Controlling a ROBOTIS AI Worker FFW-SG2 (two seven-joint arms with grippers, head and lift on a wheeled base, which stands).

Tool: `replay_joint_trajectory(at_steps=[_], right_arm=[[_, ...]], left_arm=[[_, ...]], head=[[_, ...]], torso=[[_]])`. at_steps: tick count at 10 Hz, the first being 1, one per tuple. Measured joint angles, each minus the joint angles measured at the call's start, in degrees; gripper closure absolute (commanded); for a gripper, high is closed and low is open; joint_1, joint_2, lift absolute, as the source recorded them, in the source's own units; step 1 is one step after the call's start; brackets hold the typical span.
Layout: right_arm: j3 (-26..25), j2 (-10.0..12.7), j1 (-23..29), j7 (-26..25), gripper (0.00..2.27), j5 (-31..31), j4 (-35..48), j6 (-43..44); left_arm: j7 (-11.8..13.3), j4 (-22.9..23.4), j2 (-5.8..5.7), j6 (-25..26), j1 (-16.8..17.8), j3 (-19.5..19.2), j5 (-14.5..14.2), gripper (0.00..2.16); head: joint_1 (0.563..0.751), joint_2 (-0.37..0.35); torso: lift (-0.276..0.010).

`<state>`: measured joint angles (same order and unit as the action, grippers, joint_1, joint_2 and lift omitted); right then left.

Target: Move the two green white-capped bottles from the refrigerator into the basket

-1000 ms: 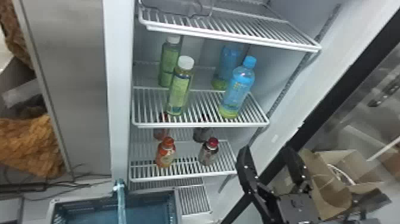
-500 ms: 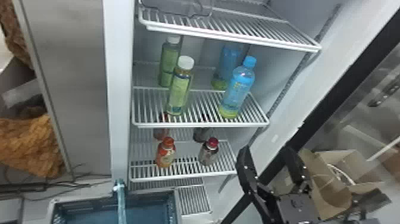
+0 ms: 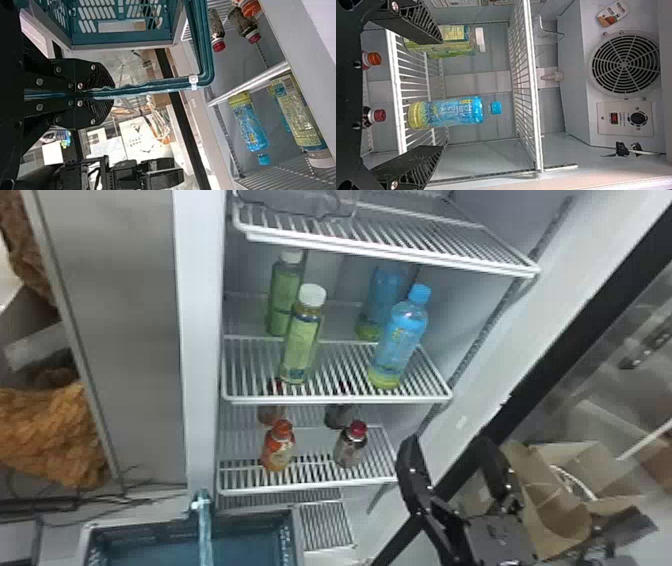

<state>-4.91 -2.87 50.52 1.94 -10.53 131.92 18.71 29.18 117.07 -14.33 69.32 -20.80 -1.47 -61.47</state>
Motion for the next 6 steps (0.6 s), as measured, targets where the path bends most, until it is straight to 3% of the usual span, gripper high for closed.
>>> replay_joint_trajectory(at_steps=[6], right_arm=[[-0.15,-0.98,-5.84,4.14,0.08,-0.42,-4.04,-2.01]], left_arm=[[0.00,0.00,0.00,0.00,0.13,-0.05,-0.33,1.20]], head=[[0.695,-0.350]], torso=[[-0.004]])
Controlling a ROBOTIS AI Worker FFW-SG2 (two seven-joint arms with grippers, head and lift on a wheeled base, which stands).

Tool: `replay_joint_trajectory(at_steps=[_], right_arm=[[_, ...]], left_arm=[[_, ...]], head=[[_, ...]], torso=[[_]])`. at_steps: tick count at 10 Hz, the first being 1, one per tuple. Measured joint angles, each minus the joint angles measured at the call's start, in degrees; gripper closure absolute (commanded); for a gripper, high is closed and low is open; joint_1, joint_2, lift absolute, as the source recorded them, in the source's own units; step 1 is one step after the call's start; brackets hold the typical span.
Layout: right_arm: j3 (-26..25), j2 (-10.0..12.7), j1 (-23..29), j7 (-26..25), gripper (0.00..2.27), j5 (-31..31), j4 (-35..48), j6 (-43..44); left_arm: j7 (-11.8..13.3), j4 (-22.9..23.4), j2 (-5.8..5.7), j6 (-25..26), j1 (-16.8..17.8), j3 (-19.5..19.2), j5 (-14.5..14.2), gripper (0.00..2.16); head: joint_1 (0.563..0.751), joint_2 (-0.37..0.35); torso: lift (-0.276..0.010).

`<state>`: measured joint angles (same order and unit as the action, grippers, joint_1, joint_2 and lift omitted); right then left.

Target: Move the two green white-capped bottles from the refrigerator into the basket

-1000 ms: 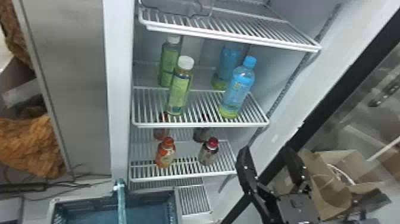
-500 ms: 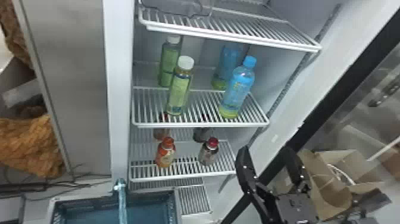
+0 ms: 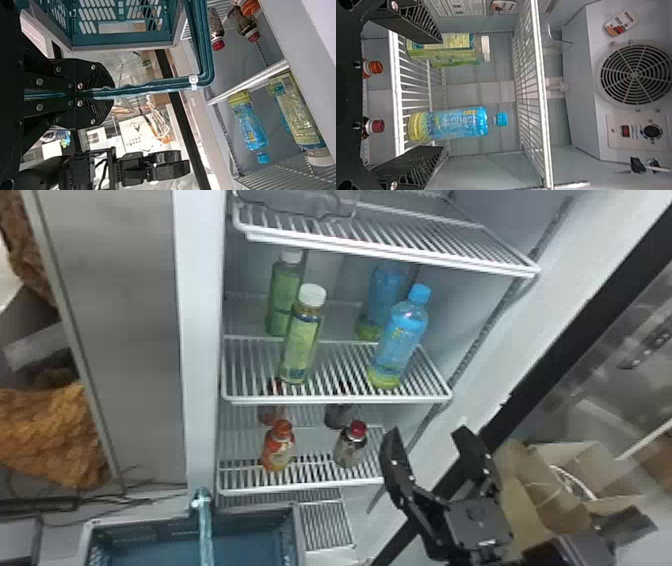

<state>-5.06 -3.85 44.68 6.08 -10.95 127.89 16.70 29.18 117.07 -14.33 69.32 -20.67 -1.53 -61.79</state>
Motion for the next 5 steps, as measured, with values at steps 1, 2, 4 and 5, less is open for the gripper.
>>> replay_joint_trajectory(at_steps=[1,2,4,5], right_arm=[[-0.06,-0.32,-1.80,1.07,0.08,0.02,-0.96,-1.16],[-0.13,-0.54,-3.83,2.39,0.08,0.13,-2.46,-2.07],[-0.21,-0.81,-7.36,4.15,0.08,0.71,-4.94,-3.48],[-0.23,-1.03,-9.51,5.18,0.08,1.12,-6.64,-3.98]], left_arm=[[0.00,0.00,0.00,0.00,0.00,-0.06,-0.02,1.20],[0.00,0.00,0.00,0.00,0.00,-0.07,-0.02,1.20],[0.00,0.00,0.00,0.00,0.00,-0.12,-0.02,1.20],[0.00,0.00,0.00,0.00,0.00,-0.17,-0.02,1.20]], head=[[0.695,-0.350],[0.695,-0.350],[0.695,-0.350],[0.695,-0.350]], torso=[[-0.004],[-0.004],[-0.004],[-0.004]])
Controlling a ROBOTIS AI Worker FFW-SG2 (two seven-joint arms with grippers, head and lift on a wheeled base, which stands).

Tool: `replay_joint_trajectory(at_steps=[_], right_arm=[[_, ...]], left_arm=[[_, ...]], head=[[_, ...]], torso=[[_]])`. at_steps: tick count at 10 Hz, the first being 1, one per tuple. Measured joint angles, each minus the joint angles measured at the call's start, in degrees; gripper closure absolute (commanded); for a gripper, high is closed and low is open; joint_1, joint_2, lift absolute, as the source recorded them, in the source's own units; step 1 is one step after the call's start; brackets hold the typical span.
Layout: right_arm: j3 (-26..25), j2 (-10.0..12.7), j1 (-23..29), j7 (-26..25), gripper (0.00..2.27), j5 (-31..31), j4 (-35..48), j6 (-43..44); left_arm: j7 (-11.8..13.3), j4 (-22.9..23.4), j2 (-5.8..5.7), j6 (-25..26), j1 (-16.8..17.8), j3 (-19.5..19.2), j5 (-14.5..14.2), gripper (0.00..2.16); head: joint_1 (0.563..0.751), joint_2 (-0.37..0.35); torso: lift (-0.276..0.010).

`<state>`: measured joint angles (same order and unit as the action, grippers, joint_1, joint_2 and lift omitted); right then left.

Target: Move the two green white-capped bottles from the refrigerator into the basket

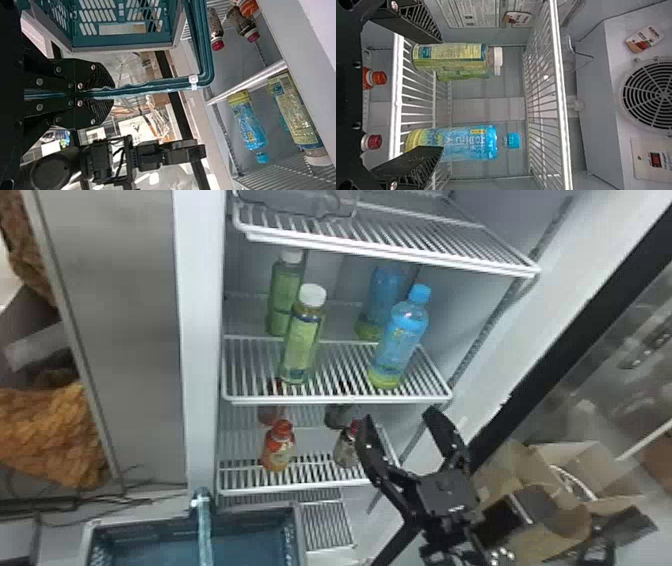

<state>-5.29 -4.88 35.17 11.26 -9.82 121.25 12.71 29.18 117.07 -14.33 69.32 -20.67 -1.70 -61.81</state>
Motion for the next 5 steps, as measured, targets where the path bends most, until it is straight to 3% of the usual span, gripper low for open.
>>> replay_joint_trajectory(at_steps=[5], right_arm=[[1.11,-0.92,-9.69,3.37,0.07,2.62,-7.82,-2.23]], left_arm=[[0.00,0.00,0.09,-0.13,0.00,-0.02,0.00,1.20]], head=[[0.695,-0.321]], torso=[[-0.004]])
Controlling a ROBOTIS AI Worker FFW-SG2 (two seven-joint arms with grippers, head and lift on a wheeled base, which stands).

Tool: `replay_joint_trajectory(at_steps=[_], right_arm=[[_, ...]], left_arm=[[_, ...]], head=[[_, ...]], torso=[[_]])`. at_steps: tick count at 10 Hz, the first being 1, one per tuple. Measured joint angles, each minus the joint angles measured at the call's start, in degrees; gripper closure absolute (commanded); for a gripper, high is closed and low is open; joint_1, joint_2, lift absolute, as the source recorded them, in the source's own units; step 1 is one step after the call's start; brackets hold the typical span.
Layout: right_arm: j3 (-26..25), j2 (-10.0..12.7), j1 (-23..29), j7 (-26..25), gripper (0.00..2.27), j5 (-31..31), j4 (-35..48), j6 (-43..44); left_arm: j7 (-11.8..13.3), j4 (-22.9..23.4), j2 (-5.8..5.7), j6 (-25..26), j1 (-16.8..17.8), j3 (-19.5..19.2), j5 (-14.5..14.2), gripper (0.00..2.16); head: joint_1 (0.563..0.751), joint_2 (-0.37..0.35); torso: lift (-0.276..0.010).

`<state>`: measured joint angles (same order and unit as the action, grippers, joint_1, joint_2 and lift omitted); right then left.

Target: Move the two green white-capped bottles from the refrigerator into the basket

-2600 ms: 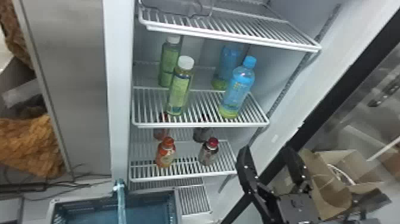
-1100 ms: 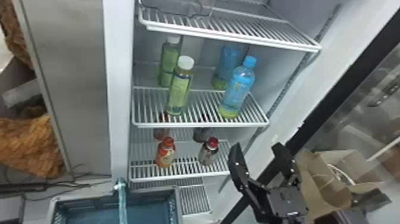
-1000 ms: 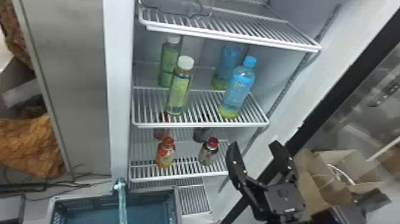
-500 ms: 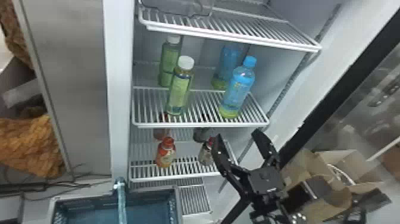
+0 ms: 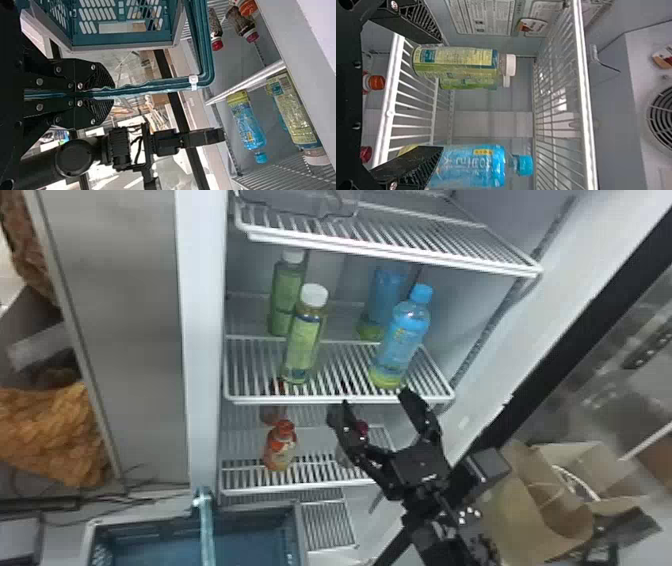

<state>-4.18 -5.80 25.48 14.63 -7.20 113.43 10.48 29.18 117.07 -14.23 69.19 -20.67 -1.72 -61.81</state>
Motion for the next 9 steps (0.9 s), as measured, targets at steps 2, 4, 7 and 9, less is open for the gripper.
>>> replay_joint_trajectory(at_steps=[2,4,7,9], right_arm=[[0.73,-0.40,-3.67,1.34,0.07,0.44,-2.64,-1.48],[1.42,-0.45,-6.99,2.28,0.07,1.09,-4.53,-3.67],[2.48,-0.64,-11.72,3.61,0.07,1.20,-7.77,-5.60],[3.39,-0.88,-14.85,4.36,0.08,0.85,-10.26,-5.69]], left_arm=[[0.00,0.00,0.00,-0.01,0.00,-0.05,0.00,1.20],[0.00,0.00,0.07,-0.01,0.00,-0.19,0.00,1.20],[0.00,0.00,0.09,-0.11,0.00,-0.16,0.00,1.20],[0.00,0.00,0.09,-0.15,0.09,-0.13,0.00,1.20]], head=[[0.695,-0.296],[0.695,-0.279],[0.695,-0.251],[0.695,-0.240]], torso=[[-0.004],[-0.004],[-0.004],[-0.004]])
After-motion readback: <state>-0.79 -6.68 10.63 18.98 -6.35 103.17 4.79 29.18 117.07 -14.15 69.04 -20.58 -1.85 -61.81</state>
